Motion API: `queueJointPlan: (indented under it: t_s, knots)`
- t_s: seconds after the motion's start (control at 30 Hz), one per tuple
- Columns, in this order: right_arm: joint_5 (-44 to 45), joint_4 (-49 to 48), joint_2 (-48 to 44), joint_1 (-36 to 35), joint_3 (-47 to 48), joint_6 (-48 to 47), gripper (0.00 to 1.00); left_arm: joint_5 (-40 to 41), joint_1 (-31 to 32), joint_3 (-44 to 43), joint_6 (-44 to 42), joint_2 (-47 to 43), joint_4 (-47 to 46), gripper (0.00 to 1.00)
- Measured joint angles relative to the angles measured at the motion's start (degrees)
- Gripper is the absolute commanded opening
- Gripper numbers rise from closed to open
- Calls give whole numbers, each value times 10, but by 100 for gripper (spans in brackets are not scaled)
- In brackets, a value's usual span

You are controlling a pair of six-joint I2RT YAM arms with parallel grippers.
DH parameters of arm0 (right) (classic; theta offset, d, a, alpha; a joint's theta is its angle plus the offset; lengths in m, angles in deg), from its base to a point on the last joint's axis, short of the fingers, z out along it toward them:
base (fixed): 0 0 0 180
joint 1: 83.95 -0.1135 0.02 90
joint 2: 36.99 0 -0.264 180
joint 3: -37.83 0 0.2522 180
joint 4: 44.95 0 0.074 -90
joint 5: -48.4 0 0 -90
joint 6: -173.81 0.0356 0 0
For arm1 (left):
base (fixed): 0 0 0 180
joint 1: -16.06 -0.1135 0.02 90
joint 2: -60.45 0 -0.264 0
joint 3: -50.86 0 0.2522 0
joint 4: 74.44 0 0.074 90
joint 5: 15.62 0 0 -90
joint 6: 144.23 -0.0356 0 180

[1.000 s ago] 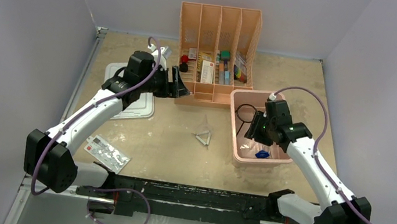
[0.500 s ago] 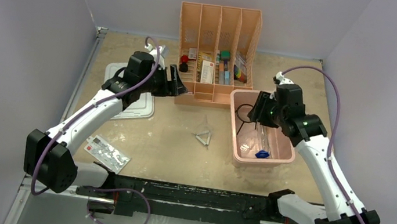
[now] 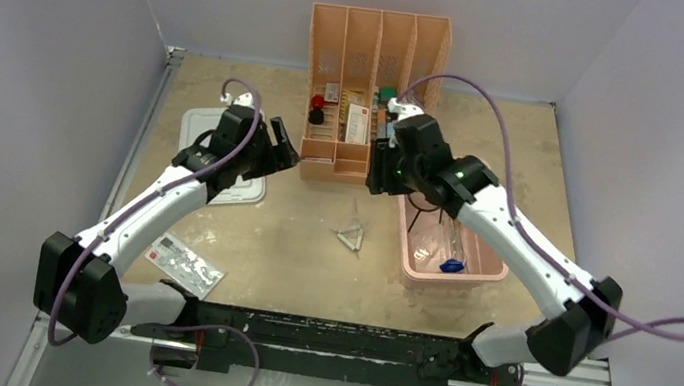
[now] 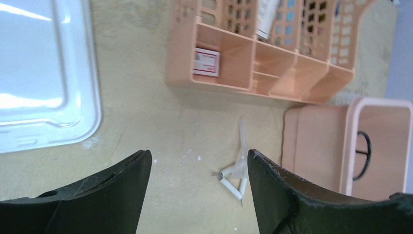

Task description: Organize the chemistry lab equipment

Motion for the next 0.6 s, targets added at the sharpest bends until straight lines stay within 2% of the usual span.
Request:
queueJointPlan:
  t_s: [0.13,0.27,0.43,0.6]
  knots:
    - [46,6,85,-47,54,1,55,75,0,22,46,-23,21,73]
    - [76,22,183,-69,116,18,55,120,0,40,77,-45,38,78]
    - [98,54,290,-72,158,57,56,152,0,44,90,-62,53,78]
    - [101,78,358,-68,167,74,56,172,0,47,90,-68,64,78]
